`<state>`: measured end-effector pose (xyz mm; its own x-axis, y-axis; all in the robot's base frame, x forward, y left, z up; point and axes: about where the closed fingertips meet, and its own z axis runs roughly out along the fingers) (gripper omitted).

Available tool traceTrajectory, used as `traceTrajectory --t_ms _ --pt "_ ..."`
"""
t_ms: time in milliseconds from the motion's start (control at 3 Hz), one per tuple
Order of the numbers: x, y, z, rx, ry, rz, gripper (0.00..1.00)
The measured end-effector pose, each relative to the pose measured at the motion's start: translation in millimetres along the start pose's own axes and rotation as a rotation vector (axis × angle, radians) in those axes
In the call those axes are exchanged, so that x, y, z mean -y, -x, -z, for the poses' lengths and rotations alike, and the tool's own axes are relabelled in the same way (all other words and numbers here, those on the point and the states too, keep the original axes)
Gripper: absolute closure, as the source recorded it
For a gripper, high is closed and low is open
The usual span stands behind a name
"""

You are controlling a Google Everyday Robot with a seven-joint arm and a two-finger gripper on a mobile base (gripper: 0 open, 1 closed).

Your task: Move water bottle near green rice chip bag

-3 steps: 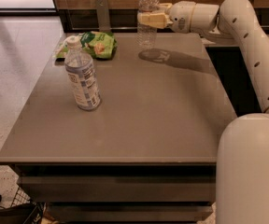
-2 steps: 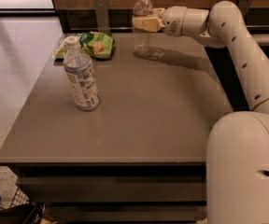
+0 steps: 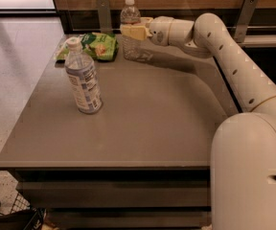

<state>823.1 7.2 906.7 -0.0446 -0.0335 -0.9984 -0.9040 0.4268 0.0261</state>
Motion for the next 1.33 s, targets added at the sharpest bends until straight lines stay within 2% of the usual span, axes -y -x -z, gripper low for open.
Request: traceTrajectory --t_ms 1333 --pt "-2.0 3.2 -3.4 0.0 0.005 -0.001 0.08"
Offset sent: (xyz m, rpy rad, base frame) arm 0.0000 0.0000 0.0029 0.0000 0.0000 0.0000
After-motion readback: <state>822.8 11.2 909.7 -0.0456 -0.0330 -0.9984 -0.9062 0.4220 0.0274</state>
